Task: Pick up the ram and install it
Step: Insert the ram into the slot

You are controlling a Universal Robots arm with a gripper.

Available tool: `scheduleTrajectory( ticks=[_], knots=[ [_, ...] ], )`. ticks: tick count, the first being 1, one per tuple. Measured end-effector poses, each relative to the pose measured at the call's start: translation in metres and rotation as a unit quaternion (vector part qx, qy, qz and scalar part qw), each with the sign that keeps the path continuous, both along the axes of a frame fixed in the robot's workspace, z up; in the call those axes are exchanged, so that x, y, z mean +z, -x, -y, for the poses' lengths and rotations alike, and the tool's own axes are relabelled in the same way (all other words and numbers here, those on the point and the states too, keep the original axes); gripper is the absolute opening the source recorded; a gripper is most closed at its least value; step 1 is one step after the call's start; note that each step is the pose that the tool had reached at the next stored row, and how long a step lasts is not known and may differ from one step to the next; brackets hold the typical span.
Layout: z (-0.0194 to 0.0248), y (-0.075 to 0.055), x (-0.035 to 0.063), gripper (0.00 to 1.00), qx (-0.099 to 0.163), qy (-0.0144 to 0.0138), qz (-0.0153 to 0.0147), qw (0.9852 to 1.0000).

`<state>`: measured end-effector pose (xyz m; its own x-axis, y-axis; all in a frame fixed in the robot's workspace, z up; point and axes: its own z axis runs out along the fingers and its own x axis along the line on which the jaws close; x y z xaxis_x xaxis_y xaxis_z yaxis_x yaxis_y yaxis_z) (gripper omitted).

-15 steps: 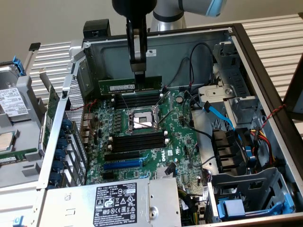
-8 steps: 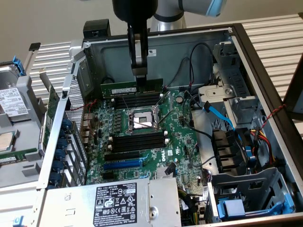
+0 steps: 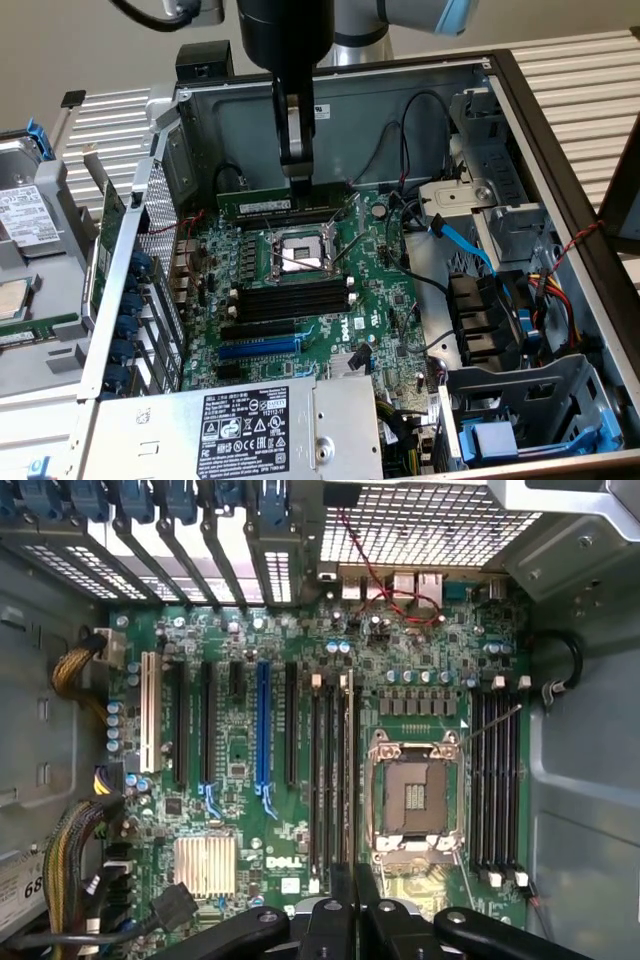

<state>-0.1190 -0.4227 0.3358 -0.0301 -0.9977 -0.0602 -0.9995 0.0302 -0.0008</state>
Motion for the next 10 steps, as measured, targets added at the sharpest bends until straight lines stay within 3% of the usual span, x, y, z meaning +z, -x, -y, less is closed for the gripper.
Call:
scheduleTrajectory(
  ticks=[4,7,10],
  knots=[
    [0.0000,0.0003,-0.0035,0.12,0.000,0.0012,0.0076,1.0000],
    [0.0000,0.0009,-0.0049,0.12,0.000,0.0059,0.0111,0.9999],
    [0.0000,0.0012,-0.0081,0.12,0.000,0.0094,0.0125,0.9999]
  ],
)
